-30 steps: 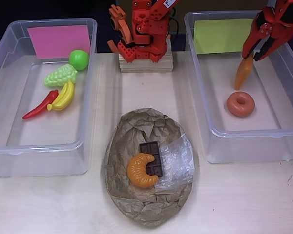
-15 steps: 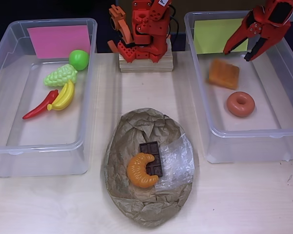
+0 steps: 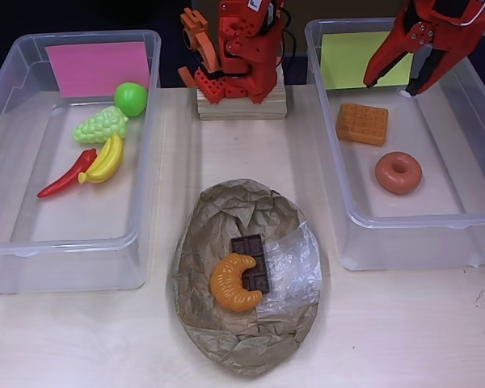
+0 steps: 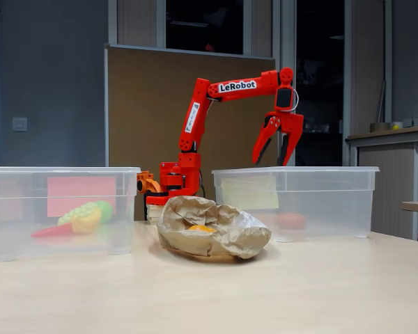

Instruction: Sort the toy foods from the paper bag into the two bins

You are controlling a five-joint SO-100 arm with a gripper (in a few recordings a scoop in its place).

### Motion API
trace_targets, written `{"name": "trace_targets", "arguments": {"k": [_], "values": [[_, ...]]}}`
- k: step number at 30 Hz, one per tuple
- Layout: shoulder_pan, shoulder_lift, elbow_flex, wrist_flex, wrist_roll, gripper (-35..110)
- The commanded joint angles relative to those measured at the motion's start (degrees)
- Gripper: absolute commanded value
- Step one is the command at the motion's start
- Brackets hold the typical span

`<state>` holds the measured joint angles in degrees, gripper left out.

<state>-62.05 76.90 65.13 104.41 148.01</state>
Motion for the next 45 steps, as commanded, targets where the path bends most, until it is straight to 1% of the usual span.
{"name": "trace_targets", "arguments": {"k": [1,8,11,13,15,18,20,22,27,29,45], "values": [[6.2,3.9,-4.1,-0.4,-13.8,25],[19.6,4.9,-9.5,-10.2,-46.9,21],[24.5,5.9,-9.7,-12.9,-57.0,21],[28.0,6.7,-8.7,-13.8,-61.2,21],[32.3,8.2,-4.8,-13.5,-62.1,21],[39.8,10.1,5.6,-12.0,-56.6,20],[44.0,10.2,12.8,-13.9,-55.6,21],[47.2,8.3,16.2,-16.6,-56.2,21],[51.4,-1.1,14.1,-24.6,-63.1,24],[52.2,-4.3,12.2,-26.2,-64.7,26],[52.4,-26.6,-5.0,-29.4,-66.3,27]]}}
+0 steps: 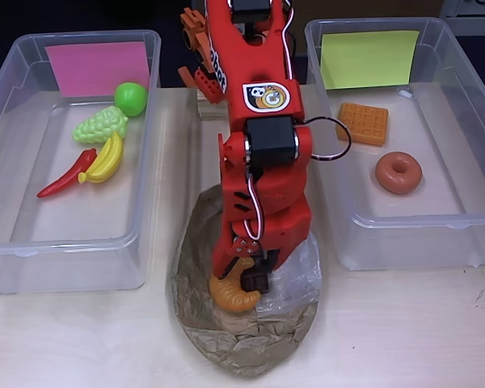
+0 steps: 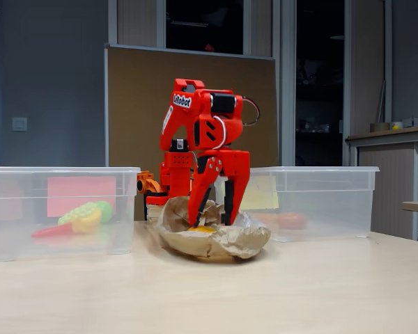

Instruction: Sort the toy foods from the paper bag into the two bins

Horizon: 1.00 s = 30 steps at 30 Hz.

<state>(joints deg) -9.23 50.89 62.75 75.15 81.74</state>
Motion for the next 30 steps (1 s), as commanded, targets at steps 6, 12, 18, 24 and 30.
{"name": "trace_targets", "arguments": {"k": [6,12,18,24,30], "values": [[0.8,-5.3,-5.0,-0.7,-0.8,26],[2.5,-9.1,-9.1,1.3,-2.6,24],[5.2,-10.4,-12.0,4.2,-5.0,23],[6.2,-9.8,-13.8,6.5,-5.8,23],[7.1,-9.5,-12.7,6.7,-6.2,23]]}}
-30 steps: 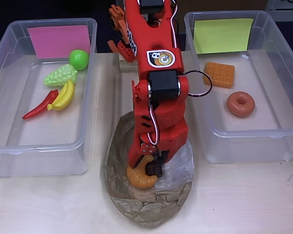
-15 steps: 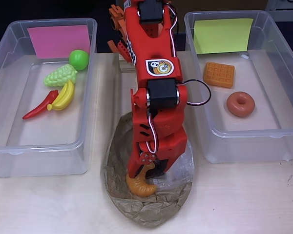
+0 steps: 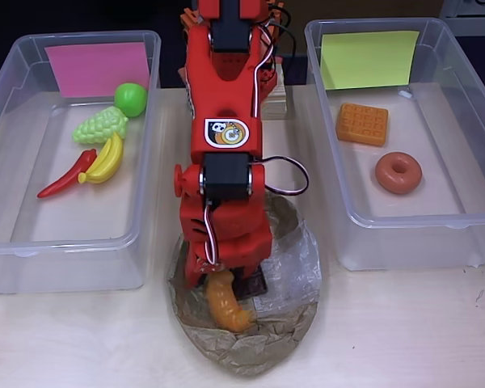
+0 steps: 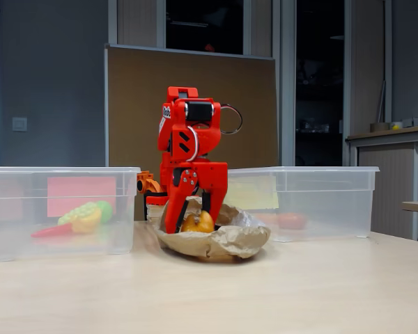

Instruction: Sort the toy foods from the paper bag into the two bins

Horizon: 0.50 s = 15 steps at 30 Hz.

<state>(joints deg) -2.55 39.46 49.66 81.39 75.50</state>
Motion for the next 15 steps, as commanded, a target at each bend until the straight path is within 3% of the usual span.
{"name": "trace_targets", "arguments": {"k": [1,15], "values": [[0.5,1.4,0.4,0.3,0.0,22],[-1.2,0.9,-1.7,2.1,-0.6,0]]}}
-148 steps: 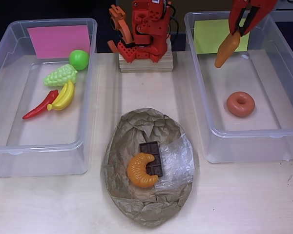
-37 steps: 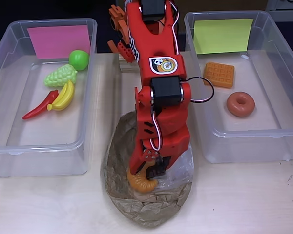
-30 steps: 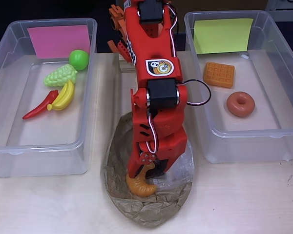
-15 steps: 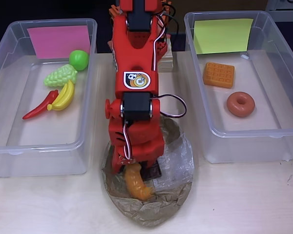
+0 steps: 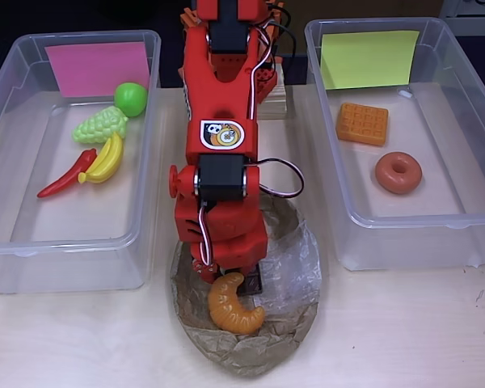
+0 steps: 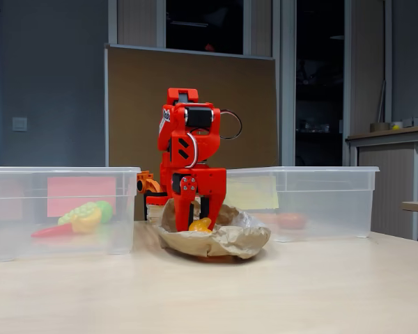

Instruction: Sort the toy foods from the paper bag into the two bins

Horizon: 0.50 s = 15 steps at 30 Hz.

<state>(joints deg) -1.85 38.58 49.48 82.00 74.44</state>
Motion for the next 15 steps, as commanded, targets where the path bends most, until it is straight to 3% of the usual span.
{"name": "trace_targets", "arguments": {"k": [1,10,15], "values": [[-2.3,1.8,-1.5,2.0,0.9,0],[-4.7,4.4,-1.5,8.3,4.6,0],[-5.2,4.1,-1.7,10.4,4.9,8]]}}
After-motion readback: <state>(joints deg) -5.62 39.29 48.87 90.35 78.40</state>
